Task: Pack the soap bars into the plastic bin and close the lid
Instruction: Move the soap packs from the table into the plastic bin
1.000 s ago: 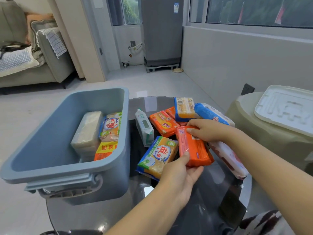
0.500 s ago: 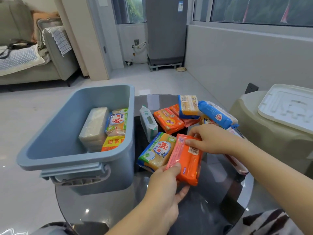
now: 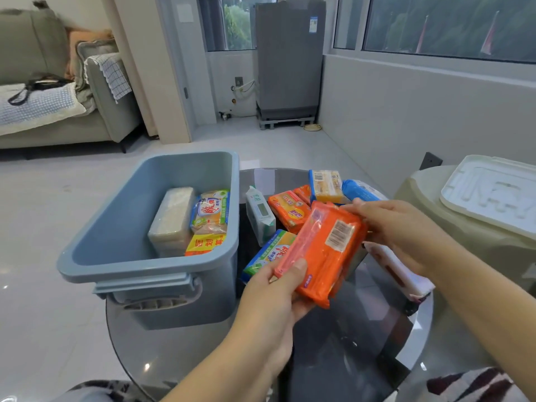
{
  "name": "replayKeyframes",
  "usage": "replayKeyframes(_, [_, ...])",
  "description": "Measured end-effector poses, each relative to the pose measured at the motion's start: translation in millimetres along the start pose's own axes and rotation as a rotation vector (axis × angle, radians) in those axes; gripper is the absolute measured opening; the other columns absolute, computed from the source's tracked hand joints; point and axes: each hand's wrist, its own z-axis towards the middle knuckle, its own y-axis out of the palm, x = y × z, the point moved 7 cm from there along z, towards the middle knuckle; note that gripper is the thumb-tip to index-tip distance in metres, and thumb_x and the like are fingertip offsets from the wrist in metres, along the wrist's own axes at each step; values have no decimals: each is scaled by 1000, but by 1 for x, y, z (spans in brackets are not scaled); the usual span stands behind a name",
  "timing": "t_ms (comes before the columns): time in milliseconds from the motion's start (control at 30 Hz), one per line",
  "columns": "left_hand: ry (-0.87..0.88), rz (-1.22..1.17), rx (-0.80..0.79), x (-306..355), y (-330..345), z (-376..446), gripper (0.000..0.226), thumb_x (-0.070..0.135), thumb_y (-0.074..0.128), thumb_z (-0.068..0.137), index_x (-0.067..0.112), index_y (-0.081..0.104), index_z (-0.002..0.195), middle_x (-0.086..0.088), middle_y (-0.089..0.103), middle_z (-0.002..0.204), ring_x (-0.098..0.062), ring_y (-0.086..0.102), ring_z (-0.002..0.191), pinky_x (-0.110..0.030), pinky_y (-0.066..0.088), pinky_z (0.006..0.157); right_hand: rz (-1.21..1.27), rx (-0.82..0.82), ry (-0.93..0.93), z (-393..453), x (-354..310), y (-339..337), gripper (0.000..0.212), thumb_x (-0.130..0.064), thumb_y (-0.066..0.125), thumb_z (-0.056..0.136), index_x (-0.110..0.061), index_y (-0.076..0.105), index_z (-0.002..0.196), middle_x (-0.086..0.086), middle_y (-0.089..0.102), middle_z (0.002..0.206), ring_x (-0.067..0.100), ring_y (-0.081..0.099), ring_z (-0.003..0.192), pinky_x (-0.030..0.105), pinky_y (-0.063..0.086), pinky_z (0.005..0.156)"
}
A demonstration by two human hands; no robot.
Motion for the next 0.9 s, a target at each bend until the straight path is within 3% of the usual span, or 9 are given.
replayKeyframes(67, [30, 17, -57, 10, 7, -5, 33, 10, 58, 88, -2, 58, 119, -20, 70, 110, -26, 70, 87, -32, 60, 62, 127, -51, -10, 0, -7, -1, 24, -25, 53, 90, -12, 72, 99, 10, 72, 90, 22, 59, 81, 31, 46, 72])
replayKeyframes(200, [51, 50, -115, 20, 18, -17, 36, 11, 60, 85, -3, 57, 118, -22, 70, 108, -24, 71, 79, -30, 59, 60, 243, -185, -4, 0, -24, 1, 20, -16, 57, 82, -22, 74, 91, 3, 73, 73, 17, 68, 64, 30, 57, 52])
replayKeyframes(300, [70, 77, -145, 33, 24, -22, 36, 11, 60, 85, -4, 57, 117, -23, 71, 106, -22, 72, 74, -30, 58, 58, 281, -163, -50, 0, -34, -5, 22, -20, 61, 73, -22, 74, 91, 5, 73, 74, 18, 69, 64, 32, 58, 54])
replayKeyframes(400, [173, 99, -128, 66, 24, -23, 41, 16, 63, 80, -3, 57, 115, -22, 71, 106, -23, 73, 74, -30, 59, 59, 396, -102, -103, 0, -46, -7, 20, -15, 55, 85, -16, 70, 98, 7, 72, 76, 20, 70, 67, 33, 58, 55])
replayKeyframes(600, [518, 180, 33, 145, 3, -31, 51, 29, 69, 67, 4, 59, 110, -10, 75, 93, -19, 74, 74, -24, 56, 58, 440, -16, -127, 6, -73, 12, 20, -14, 54, 88, -9, 64, 105, 11, 67, 82, 22, 65, 71, 33, 60, 59])
replayKeyframes(767, [637, 215, 222, 185, -34, -27, 26, 19, 69, 79, 11, 60, 103, -7, 73, 90, -15, 73, 72, -27, 58, 57, 378, -93, -104, 25, -105, 67, 12, -12, 58, 86, -10, 65, 95, 8, 70, 73, 18, 69, 63, 34, 60, 57])
replayKeyframes(900, [651, 269, 335, 207, -68, -29, 40, 24, 72, 77, 13, 60, 114, -4, 72, 99, -17, 73, 83, -30, 60, 65, 274, -189, -77, 44, -117, 120, 11, -8, 55, 88, -11, 65, 89, 3, 71, 63, 13, 67, 54, 28, 56, 47])
